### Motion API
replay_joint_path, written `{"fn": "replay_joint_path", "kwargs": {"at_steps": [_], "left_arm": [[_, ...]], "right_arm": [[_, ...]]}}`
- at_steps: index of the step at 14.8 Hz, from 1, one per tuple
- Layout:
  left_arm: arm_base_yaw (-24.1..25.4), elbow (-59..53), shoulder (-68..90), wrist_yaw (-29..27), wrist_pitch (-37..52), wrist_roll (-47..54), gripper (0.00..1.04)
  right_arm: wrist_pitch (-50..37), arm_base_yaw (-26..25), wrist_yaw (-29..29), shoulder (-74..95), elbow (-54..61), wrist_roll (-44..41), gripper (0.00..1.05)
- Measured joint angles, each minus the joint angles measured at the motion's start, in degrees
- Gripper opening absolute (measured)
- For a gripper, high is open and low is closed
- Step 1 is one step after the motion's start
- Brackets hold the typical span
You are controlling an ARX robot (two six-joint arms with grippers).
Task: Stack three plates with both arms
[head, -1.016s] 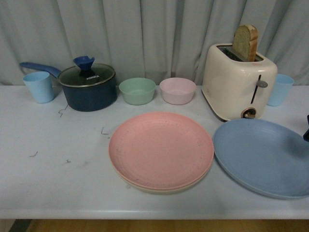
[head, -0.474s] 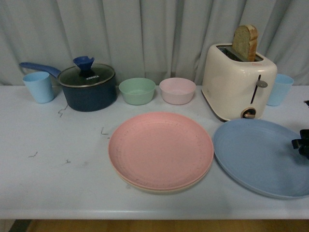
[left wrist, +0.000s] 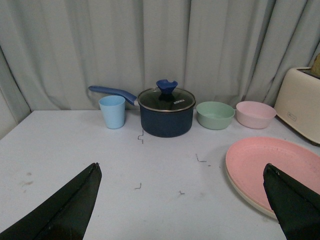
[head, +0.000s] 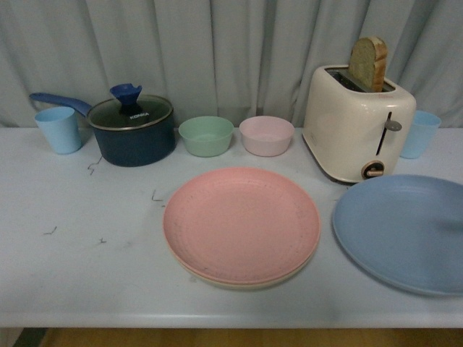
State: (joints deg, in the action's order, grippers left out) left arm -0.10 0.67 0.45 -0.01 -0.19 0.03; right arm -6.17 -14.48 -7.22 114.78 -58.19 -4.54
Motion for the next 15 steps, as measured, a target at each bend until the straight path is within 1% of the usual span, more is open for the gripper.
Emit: {"fn": "replay_joint_path", "kwargs": {"at_steps": [2,4,6,7,8,10,11,13,15], "left_arm": [[0.0,0.0,0.0,0.0,0.0,0.0,0.98],[0.0,0.0,0.0,0.0,0.0,0.0,0.98],[0.0,0.0,0.0,0.0,0.0,0.0,0.98],[0.0,0.0,0.0,0.0,0.0,0.0,0.98],[0.0,0.0,0.0,0.0,0.0,0.0,0.98],[0.0,0.0,0.0,0.0,0.0,0.0,0.98],[0.0,0.0,0.0,0.0,0.0,0.0,0.98],[0.0,0.0,0.0,0.0,0.0,0.0,0.98],[0.0,0.0,0.0,0.0,0.0,0.0,0.98]], "right_arm": [[3.7,-2.9,-2.7,-7.2,5.3,-0.1,0.03],[7.2,-3.5,-7.0,-14.2,8.5,0.3,0.03],[6.6,0.0,-12.8,-22.0,9.2,3.6,0.03],[5.1,2.8,-14.3,-24.6,9.2,5.9,0.03],[2.4,6.8,-14.9,-25.3,9.2,8.1,0.03],[-1.1,14.4,-11.8,-21.4,8.7,12.3,0.03],[-3.1,17.9,-9.3,-17.5,7.4,14.4,0.03],[-5.7,22.0,-6.2,-11.5,3.5,17.7,0.03],[-6.0,23.3,-4.7,-7.1,-0.3,20.3,0.03]]}}
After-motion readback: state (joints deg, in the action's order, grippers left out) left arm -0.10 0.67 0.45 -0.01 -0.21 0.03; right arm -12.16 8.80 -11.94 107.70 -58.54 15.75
